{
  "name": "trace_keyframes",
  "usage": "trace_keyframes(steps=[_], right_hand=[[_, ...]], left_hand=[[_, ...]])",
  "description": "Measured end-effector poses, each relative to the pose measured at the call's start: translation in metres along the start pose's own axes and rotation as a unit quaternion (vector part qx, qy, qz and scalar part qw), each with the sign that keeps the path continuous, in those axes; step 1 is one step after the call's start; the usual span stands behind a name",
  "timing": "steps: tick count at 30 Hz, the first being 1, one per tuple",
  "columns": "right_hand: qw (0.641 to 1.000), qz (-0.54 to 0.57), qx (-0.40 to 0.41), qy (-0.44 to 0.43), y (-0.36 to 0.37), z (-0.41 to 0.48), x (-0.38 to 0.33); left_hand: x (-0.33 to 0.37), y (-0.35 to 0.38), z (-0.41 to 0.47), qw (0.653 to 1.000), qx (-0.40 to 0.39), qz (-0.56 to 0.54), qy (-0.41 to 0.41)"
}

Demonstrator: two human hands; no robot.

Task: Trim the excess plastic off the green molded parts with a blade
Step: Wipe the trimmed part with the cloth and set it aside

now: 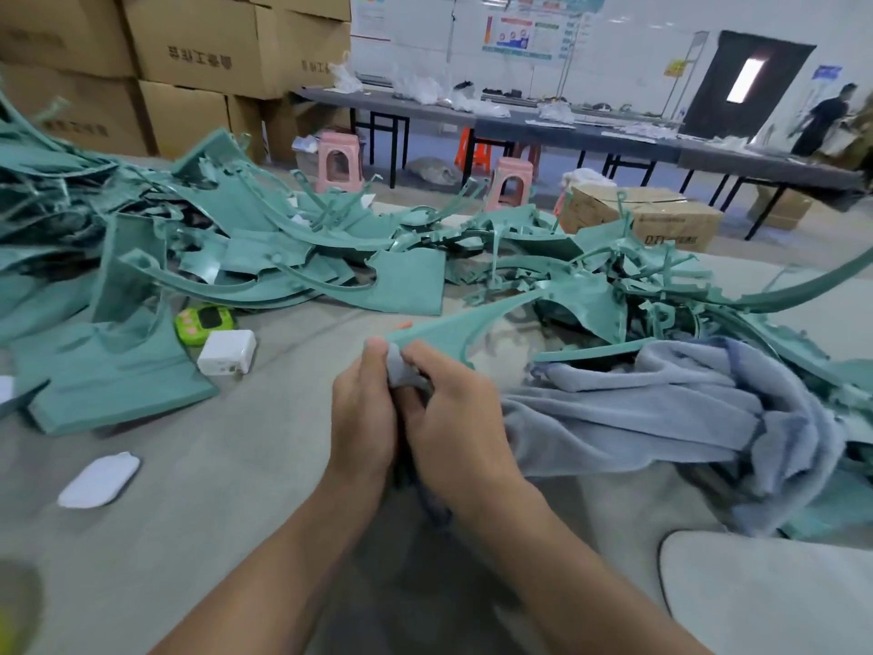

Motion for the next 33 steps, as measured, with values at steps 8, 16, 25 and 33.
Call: trace_keyframes(steps=[8, 16, 25, 33], right_hand=[[0.981, -0.083, 0.108, 0.138, 0.001, 0.05, 0.023], [0.958, -0.213, 0.127, 0.144, -0.035, 0.106, 0.045], [0.929, -0.287, 0.164, 0.169, -0.099, 0.134, 0.098], [0.992, -0.047, 0.086, 0.073, -0.055, 0.083, 0.035]], left_hand=[[0.023, -0.011, -0.002, 0.97, 0.04, 0.135, 0.199], [0.029, -0.008, -0.014, 0.914, 0.019, 0.213, 0.346], [0.03, -0.013, -0.005, 0.921, 0.033, 0.179, 0.343], [0.006, -0.01, 0.009, 0.99, 0.062, 0.088, 0.094]])
Point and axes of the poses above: each hand's wrist, its own z-axis towards the middle knuckle, its own y-axis out of the palm, x = y × z, the point moved 3 cm from there along z, towards the middle knuckle, and after that the axes turned 11 degrees about x, right-handed, at the moved point
